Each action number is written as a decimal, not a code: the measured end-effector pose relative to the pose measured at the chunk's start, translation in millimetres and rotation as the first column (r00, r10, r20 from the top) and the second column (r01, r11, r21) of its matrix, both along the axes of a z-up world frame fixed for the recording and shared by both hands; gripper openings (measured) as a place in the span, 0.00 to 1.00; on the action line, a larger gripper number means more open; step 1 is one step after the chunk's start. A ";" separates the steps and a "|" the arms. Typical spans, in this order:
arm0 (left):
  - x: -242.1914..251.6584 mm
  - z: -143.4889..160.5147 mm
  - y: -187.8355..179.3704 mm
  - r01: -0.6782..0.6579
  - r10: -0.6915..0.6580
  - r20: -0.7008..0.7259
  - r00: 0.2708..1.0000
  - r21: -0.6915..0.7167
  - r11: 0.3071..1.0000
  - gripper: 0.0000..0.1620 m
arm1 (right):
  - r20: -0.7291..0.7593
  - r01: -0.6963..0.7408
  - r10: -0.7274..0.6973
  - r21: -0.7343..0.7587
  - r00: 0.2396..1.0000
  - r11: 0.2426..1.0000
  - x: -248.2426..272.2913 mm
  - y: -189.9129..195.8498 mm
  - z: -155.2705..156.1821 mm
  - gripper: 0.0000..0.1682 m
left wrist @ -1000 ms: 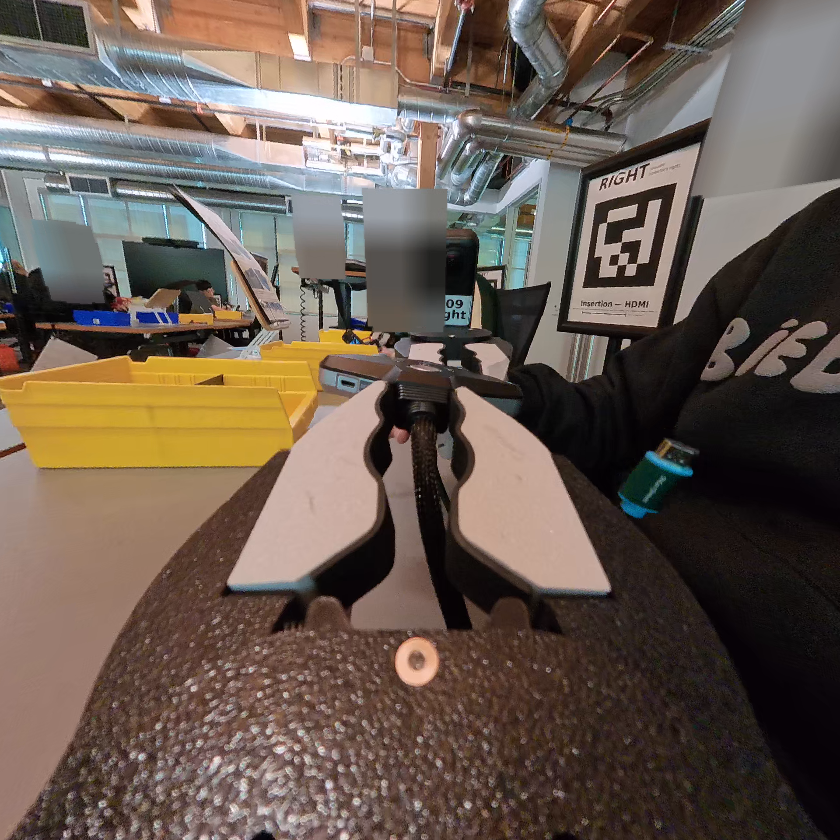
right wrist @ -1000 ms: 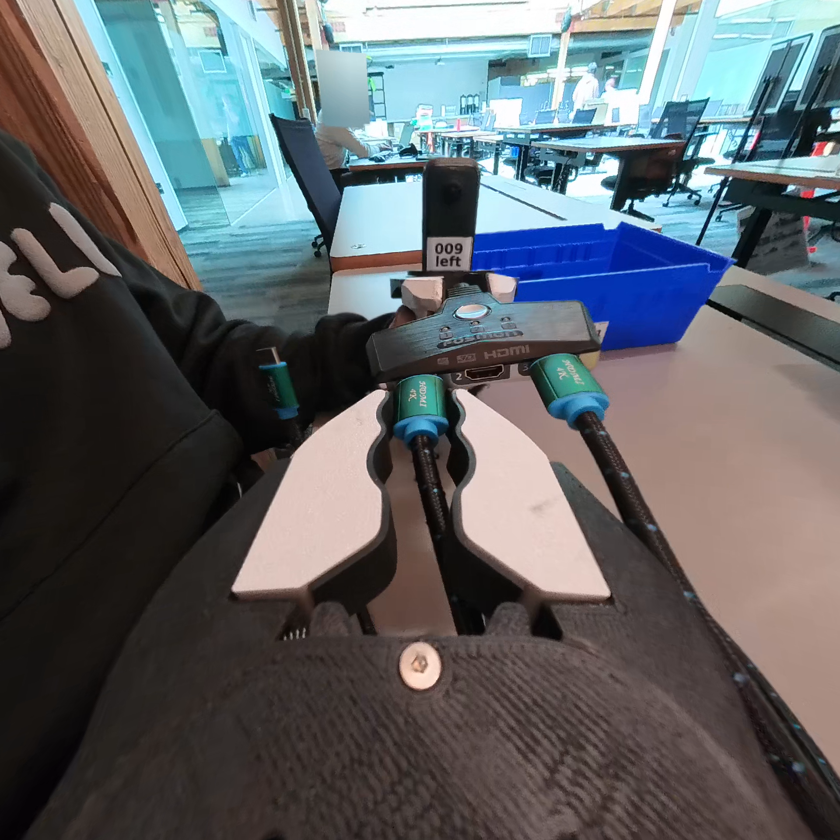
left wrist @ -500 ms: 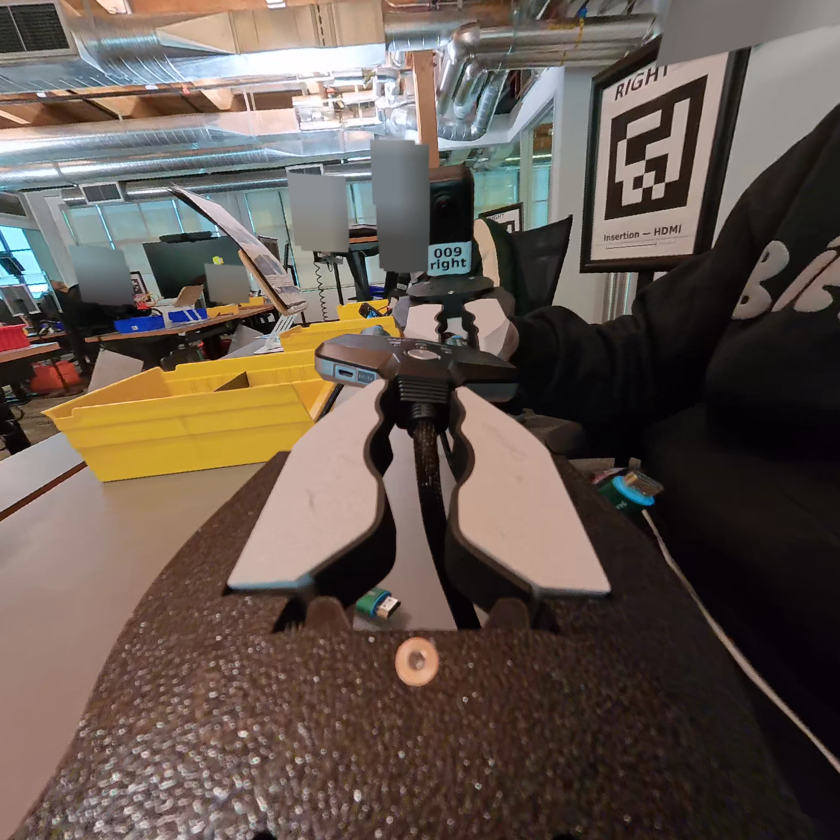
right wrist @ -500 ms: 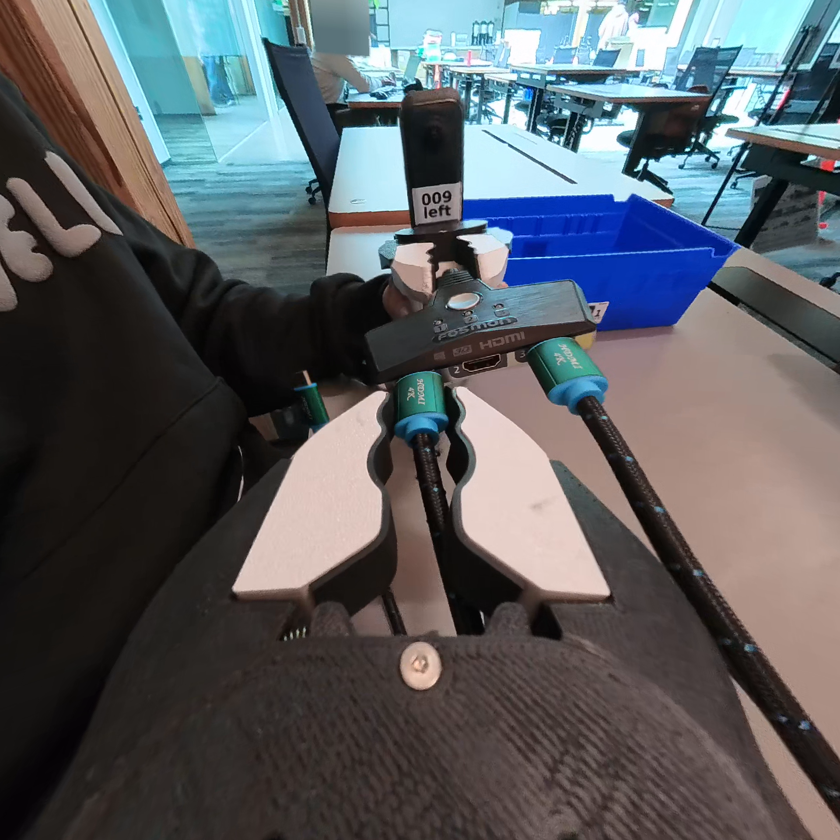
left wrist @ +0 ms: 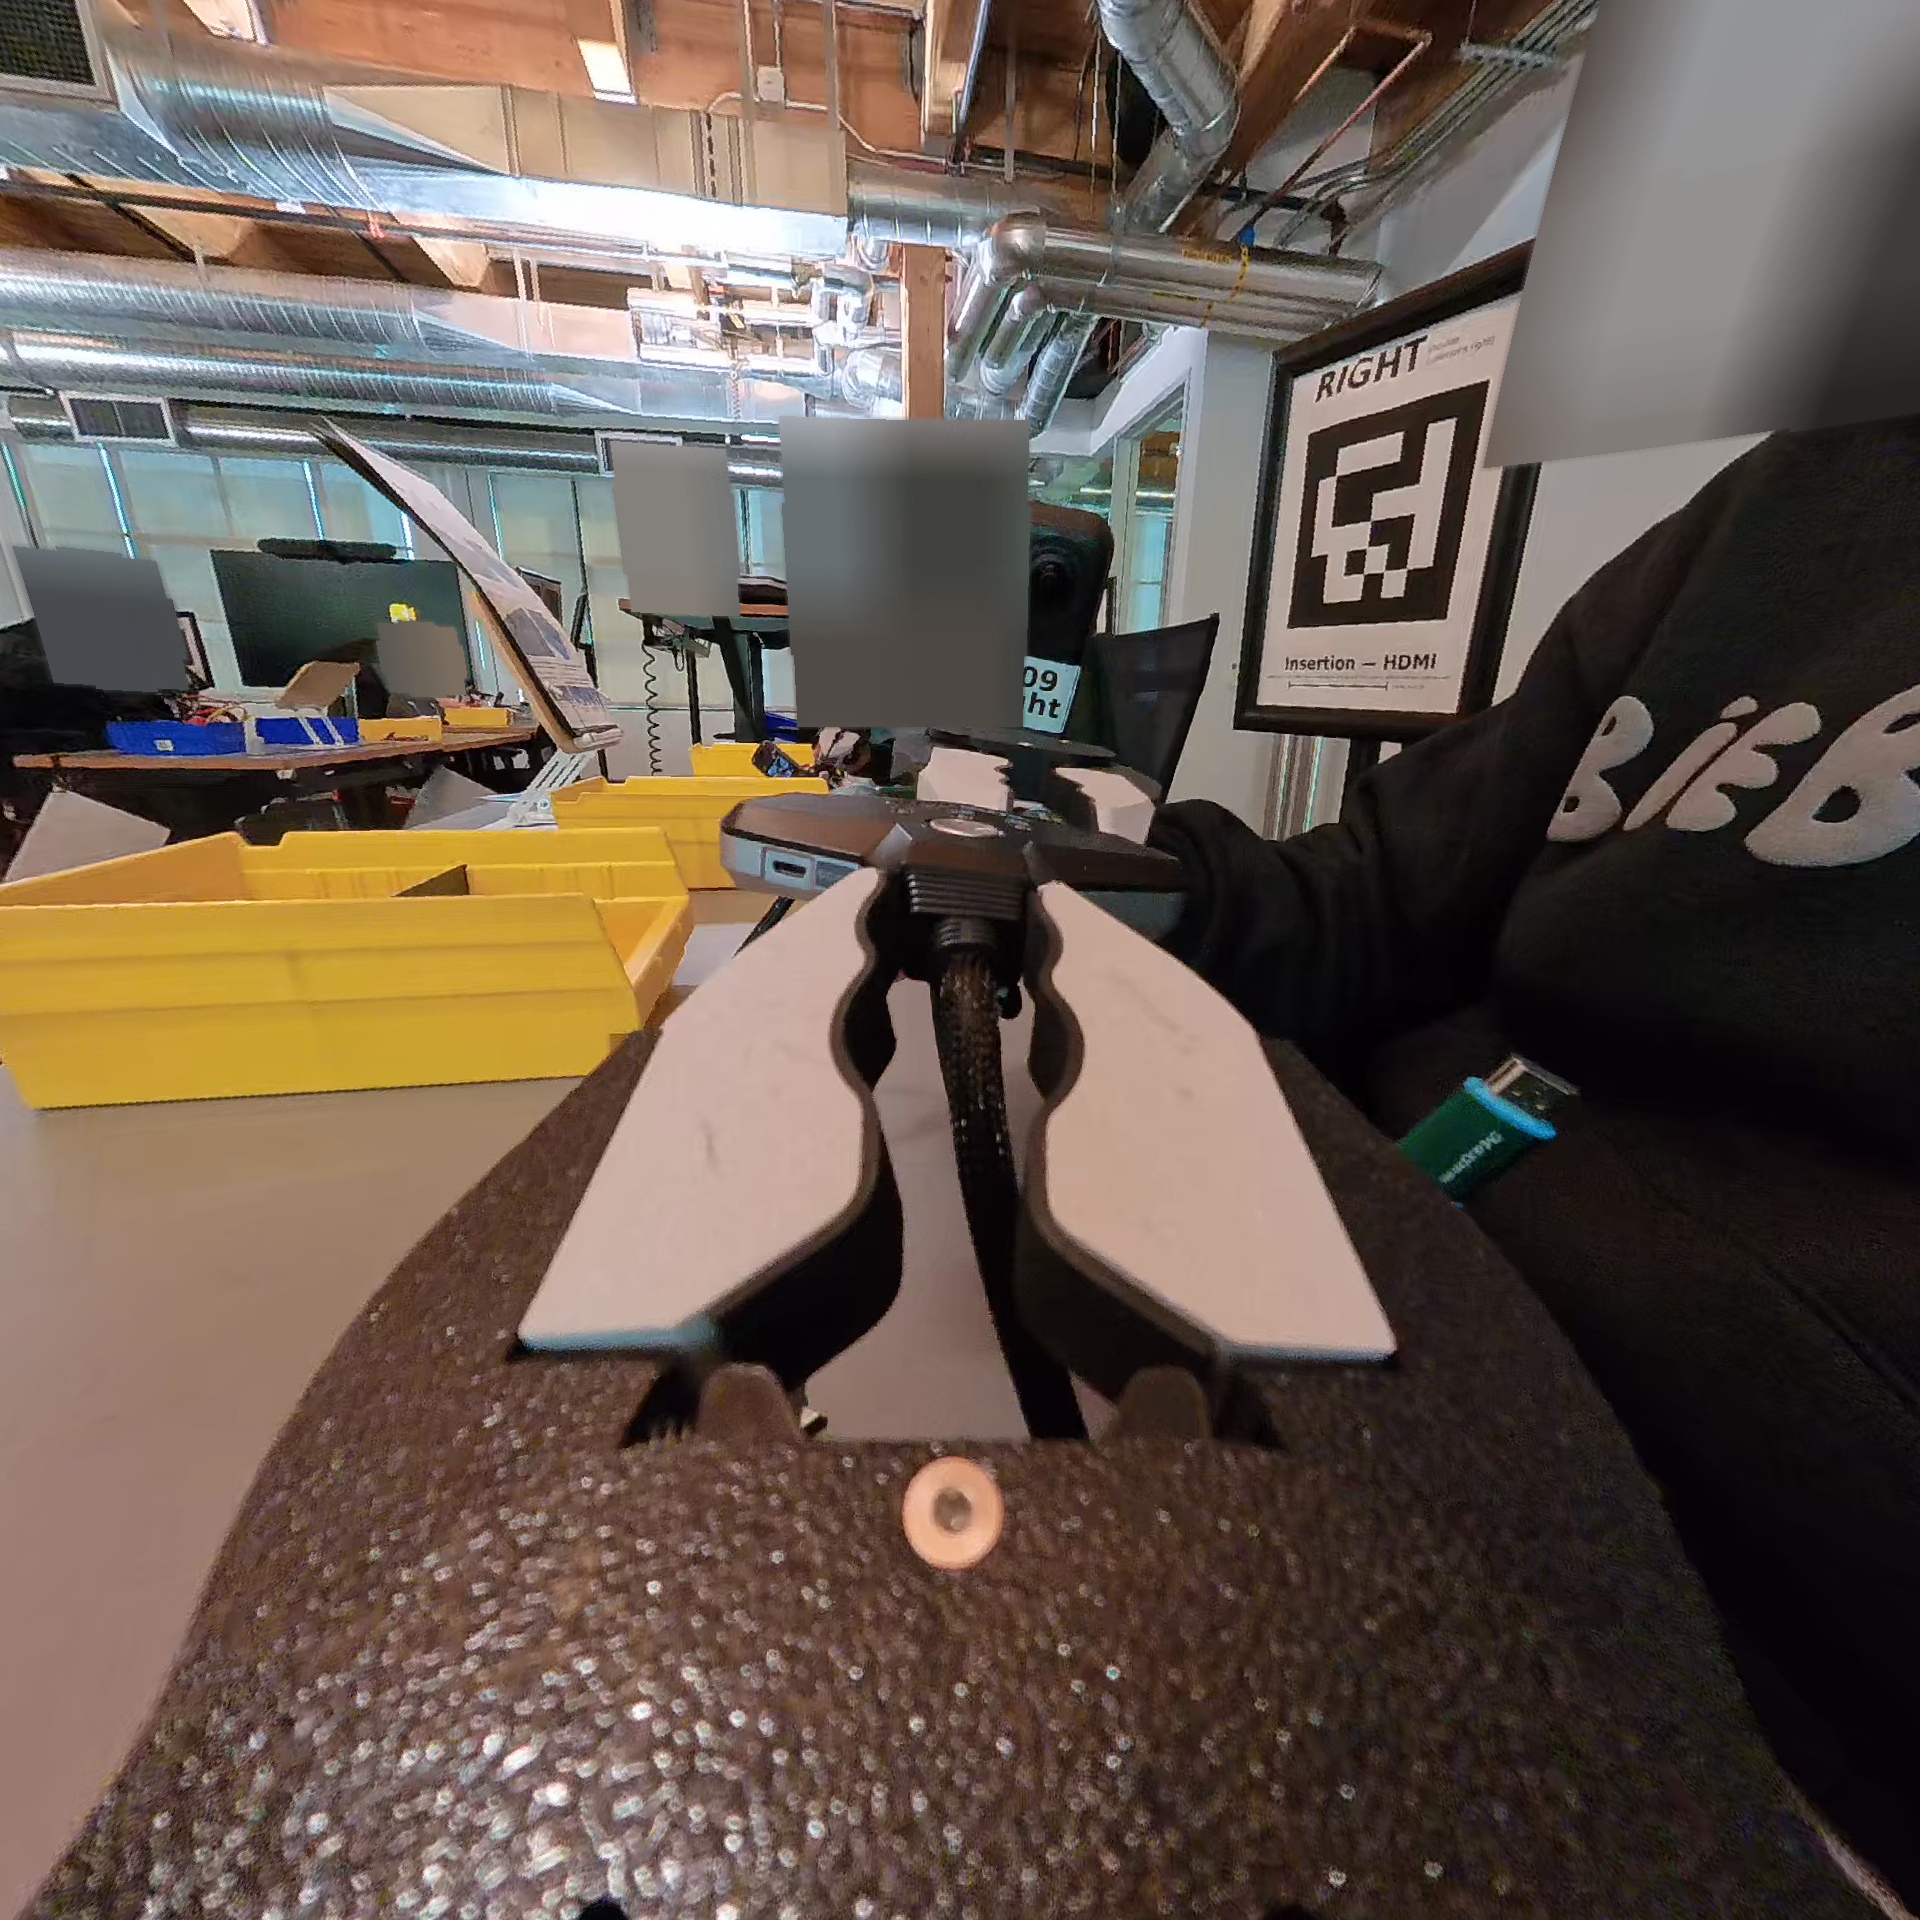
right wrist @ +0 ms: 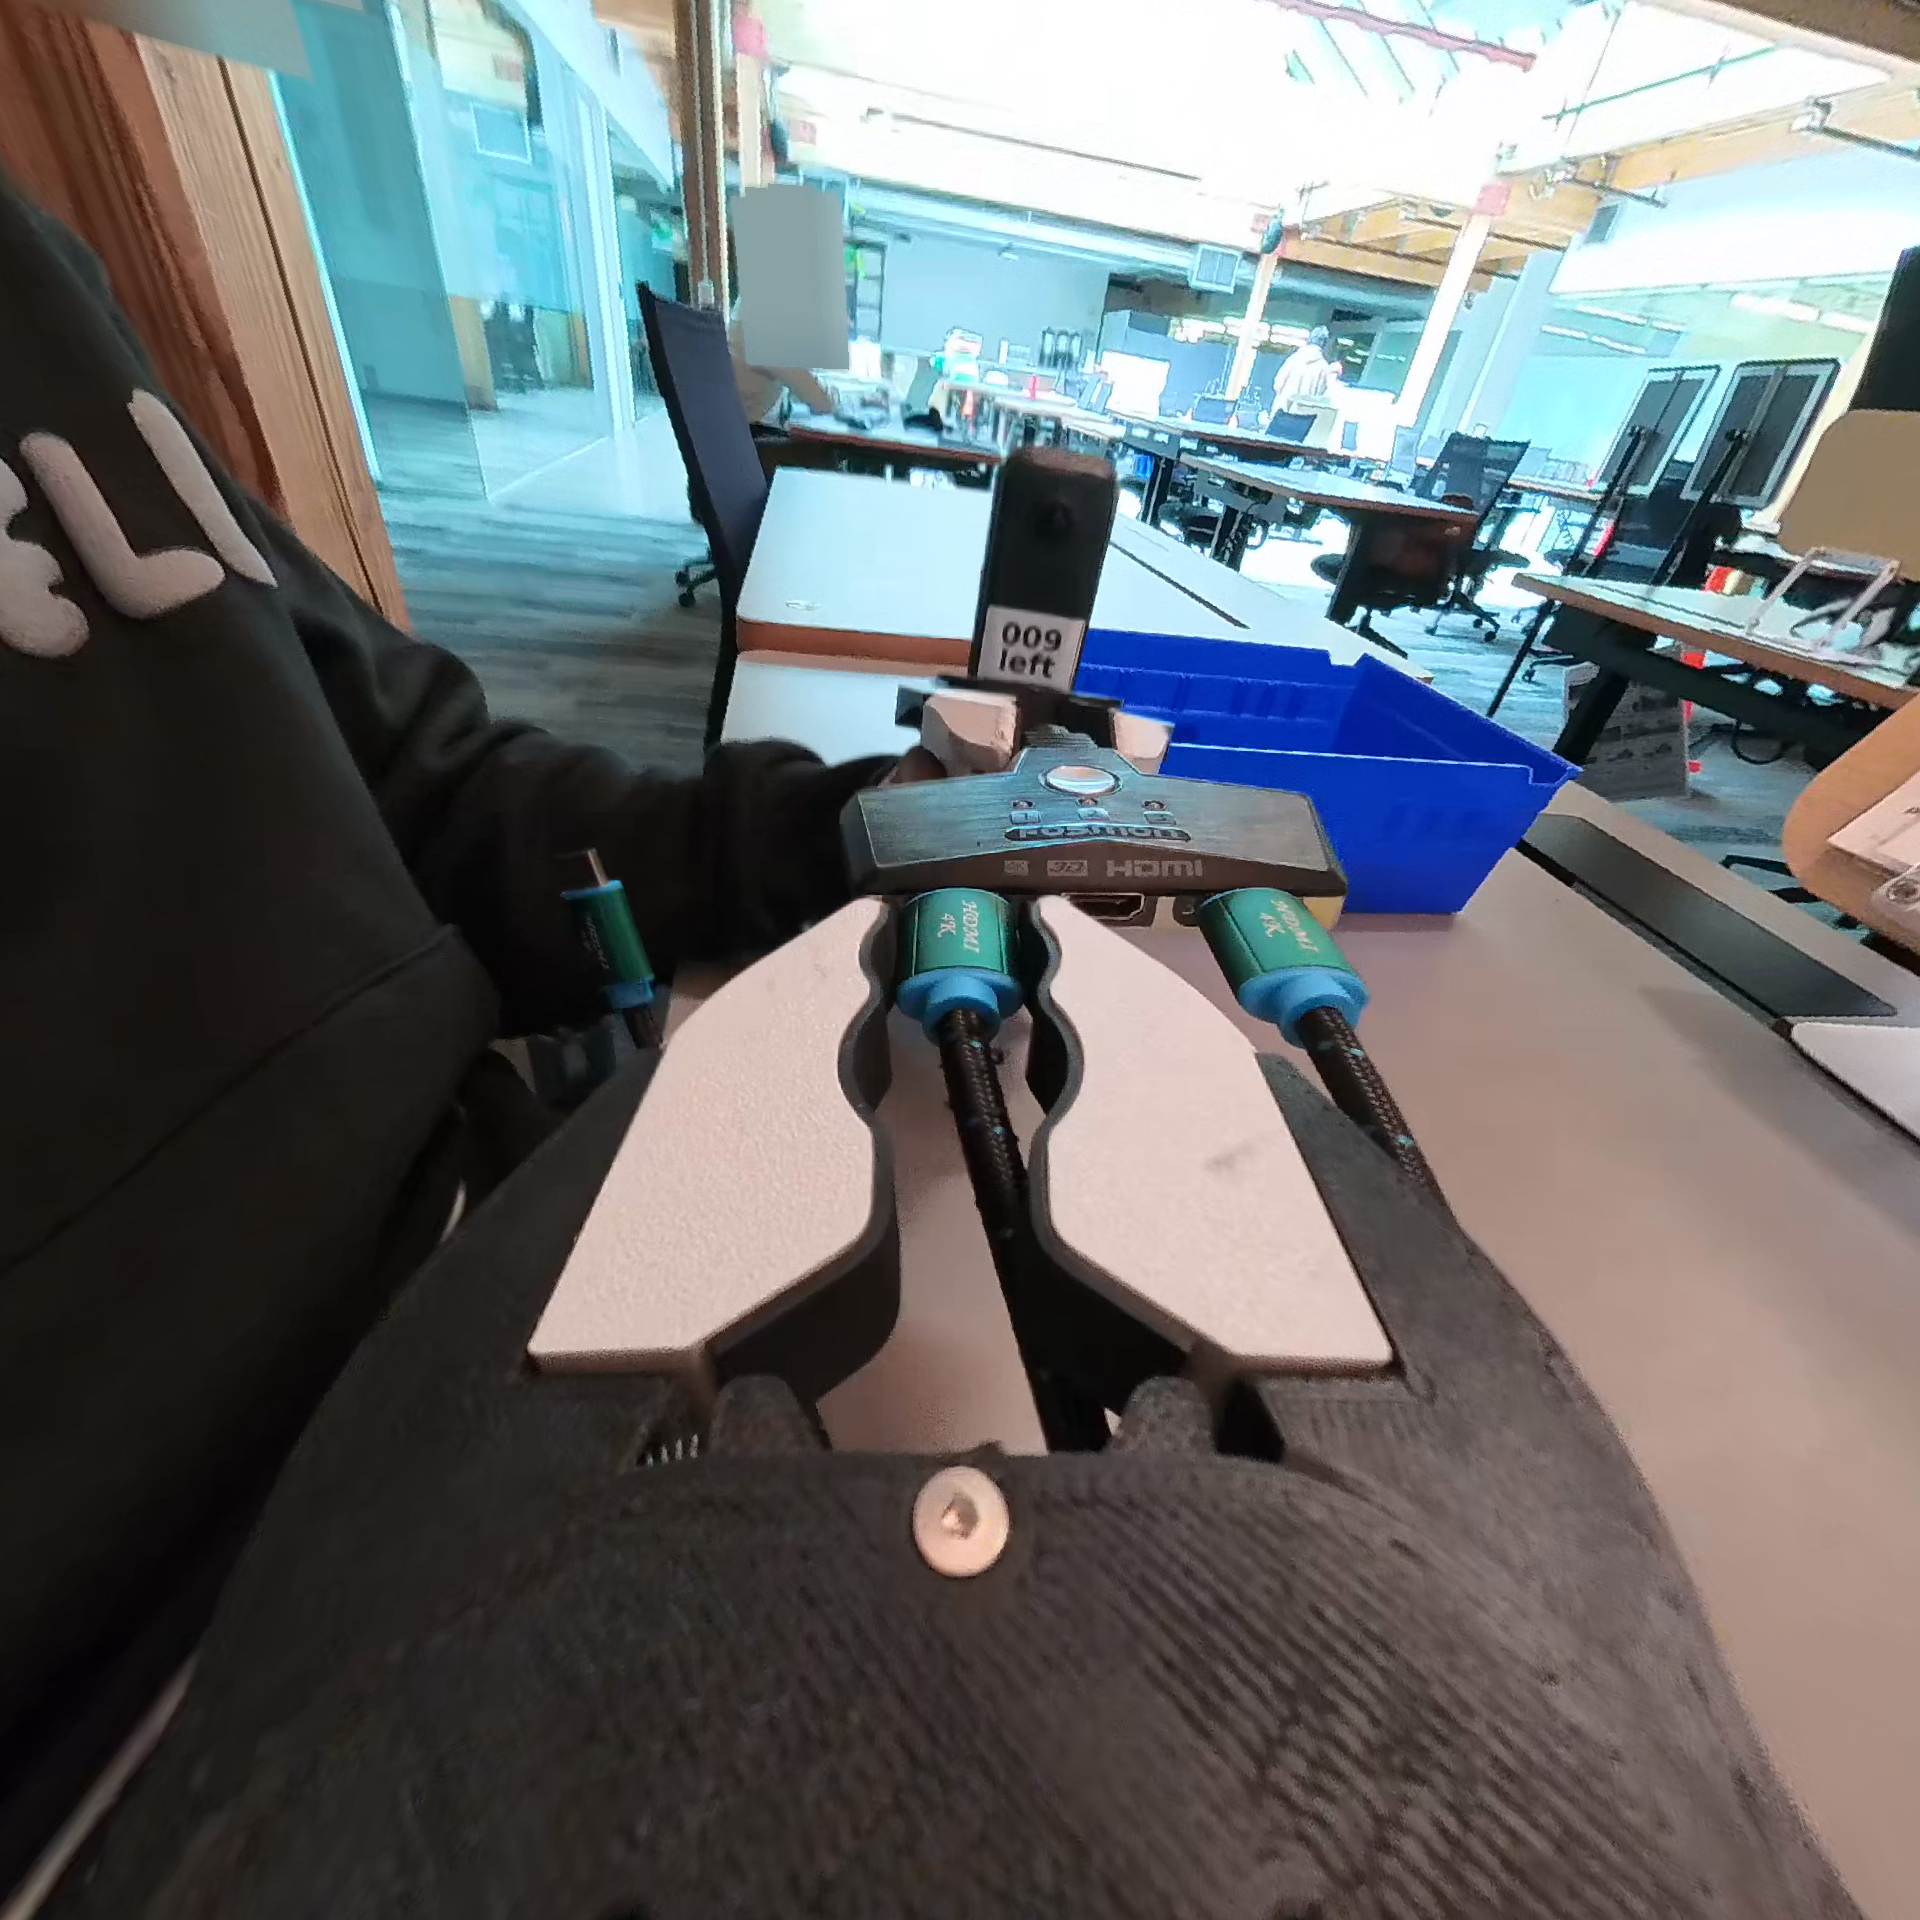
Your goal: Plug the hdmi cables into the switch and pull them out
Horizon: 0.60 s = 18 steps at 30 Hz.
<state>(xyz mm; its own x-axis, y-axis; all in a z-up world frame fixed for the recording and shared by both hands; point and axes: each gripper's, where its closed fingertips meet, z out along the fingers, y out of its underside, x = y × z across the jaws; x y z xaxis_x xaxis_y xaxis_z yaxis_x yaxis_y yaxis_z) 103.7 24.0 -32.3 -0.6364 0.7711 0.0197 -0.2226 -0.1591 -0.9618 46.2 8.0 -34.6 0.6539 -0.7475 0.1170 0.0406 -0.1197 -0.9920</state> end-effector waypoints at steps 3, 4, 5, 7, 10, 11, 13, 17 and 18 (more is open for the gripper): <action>2.2 1.2 0.8 -0.006 0.006 -0.005 1.000 -0.010 1.000 0.14 | -0.053 -0.012 0.017 0.093 0.998 0.996 2.0 1.2 1.2 0.13; 2.8 1.2 1.0 -0.008 0.008 -0.005 1.000 -0.009 1.000 0.14 | -0.053 -0.013 0.018 0.101 0.998 0.995 2.5 1.3 1.3 0.13; 3.2 1.5 1.5 -0.007 0.007 -0.008 1.000 -0.010 1.000 0.14 | -0.060 -0.012 0.018 0.109 0.998 0.994 2.9 1.9 1.4 0.13; 3.9 2.3 2.3 -0.007 0.007 -0.012 1.000 -0.018 1.000 0.14 | -0.075 -0.007 0.013 0.092 0.997 0.996 3.1 3.2 1.1 0.13; 5.7 5.0 5.0 -0.012 0.012 -0.011 1.000 -0.042 0.999 0.14 | -0.058 0.001 0.003 0.060 0.998 0.998 4.8 5.3 0.8 0.13; 6.5 5.6 5.6 -0.023 0.023 0.000 1.000 -0.045 0.999 0.14 | -0.063 0.012 -0.008 0.055 0.998 0.998 5.8 4.4 0.4 0.14; 5.0 6.5 6.9 -0.038 0.040 0.034 0.999 -0.051 0.998 0.14 | -0.074 0.001 0.002 0.034 0.997 0.999 4.1 2.8 0.9 0.13; 0.4 7.9 7.7 -0.055 0.060 0.100 0.993 -0.055 0.997 0.14 | -0.097 -0.015 0.019 0.035 0.995 0.999 0.0 0.6 2.6 0.13; -0.6 8.4 6.8 -0.059 0.064 0.102 0.993 -0.054 0.997 0.14 | -0.101 -0.017 0.021 0.038 0.995 0.999 -0.9 -0.5 3.0 0.13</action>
